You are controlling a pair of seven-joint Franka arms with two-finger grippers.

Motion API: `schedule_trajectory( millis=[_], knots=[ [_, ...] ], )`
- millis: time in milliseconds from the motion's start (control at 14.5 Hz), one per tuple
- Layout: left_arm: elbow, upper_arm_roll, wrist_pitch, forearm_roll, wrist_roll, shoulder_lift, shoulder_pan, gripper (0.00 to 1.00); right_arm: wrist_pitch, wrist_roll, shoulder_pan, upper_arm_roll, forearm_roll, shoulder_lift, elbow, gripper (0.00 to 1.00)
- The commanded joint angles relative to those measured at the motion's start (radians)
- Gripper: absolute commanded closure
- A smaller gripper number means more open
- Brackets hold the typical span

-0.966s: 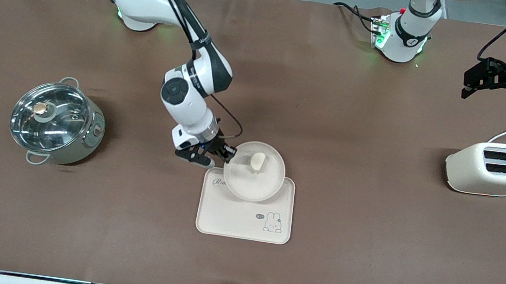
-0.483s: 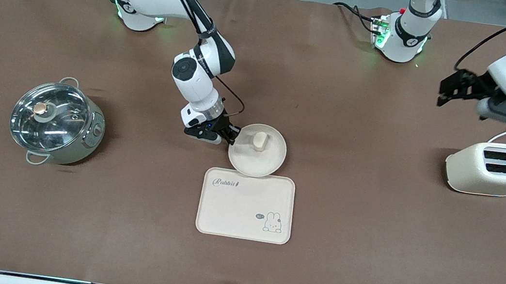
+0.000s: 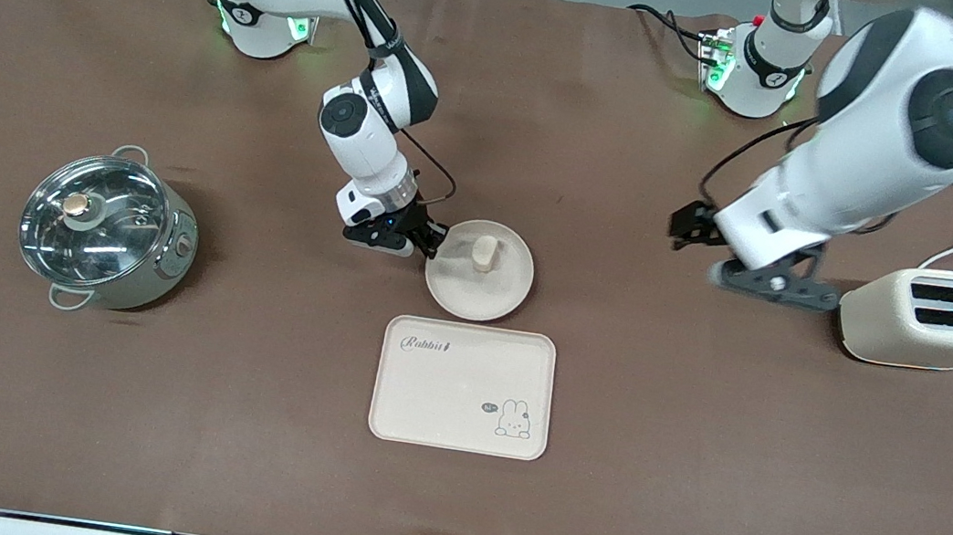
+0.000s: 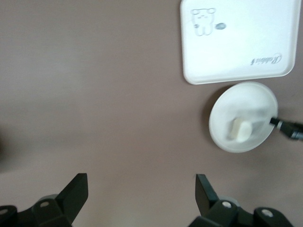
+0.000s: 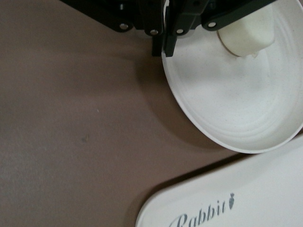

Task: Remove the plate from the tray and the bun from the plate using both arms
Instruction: 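Grasp the white bun with the left gripper while the right gripper withdraws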

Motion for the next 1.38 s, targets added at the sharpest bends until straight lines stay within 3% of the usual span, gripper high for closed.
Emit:
schedule_trajectory(
  millis=[0, 69, 138, 276, 345, 483, 690, 897, 1034, 1310],
  knots=[
    [0.014, -0.039, 0.081, 0.008, -0.122, 0.087, -0.049, 0.00, 0.000, -0.015, 0.006, 0.017, 0.023, -0.057, -0.071, 1.00],
    [0.014, -0.039, 0.105, 0.022, -0.205, 0.111, -0.095, 0.00, 0.000, -0.009, 0.006, 0.017, 0.023, -0.060, -0.073, 1.00],
    [0.014, -0.039, 0.133, 0.057, -0.315, 0.145, -0.141, 0.00, -0.006, -0.001, 0.005, 0.017, 0.023, -0.062, -0.073, 0.88],
    [0.014, -0.041, 0.174, 0.120, -0.476, 0.206, -0.212, 0.00, -0.009, 0.019, 0.005, 0.017, 0.023, -0.064, -0.071, 0.27],
    [0.012, -0.041, 0.200, 0.128, -0.539, 0.243, -0.239, 0.00, -0.009, 0.025, 0.006, 0.017, 0.023, -0.070, -0.071, 0.03],
    [-0.017, -0.041, 0.278, 0.133, -0.654, 0.289, -0.278, 0.00, -0.026, 0.019, 0.005, 0.017, 0.023, -0.094, -0.073, 0.00],
    [-0.070, -0.039, 0.384, 0.169, -0.802, 0.326, -0.341, 0.00, -0.199, -0.004, -0.032, 0.012, 0.023, -0.201, -0.071, 0.00],
    [-0.112, -0.039, 0.440, 0.241, -0.932, 0.357, -0.388, 0.00, -0.475, -0.130, -0.165, 0.011, 0.023, -0.351, -0.061, 0.00],
    [-0.118, -0.039, 0.472, 0.265, -0.981, 0.386, -0.408, 0.00, -0.590, -0.211, -0.254, 0.006, 0.021, -0.425, -0.057, 0.00],
    [-0.133, -0.039, 0.549, 0.327, -1.011, 0.426, -0.434, 0.00, -0.786, -0.412, -0.444, 0.005, 0.011, -0.495, 0.008, 0.00]
  ],
)
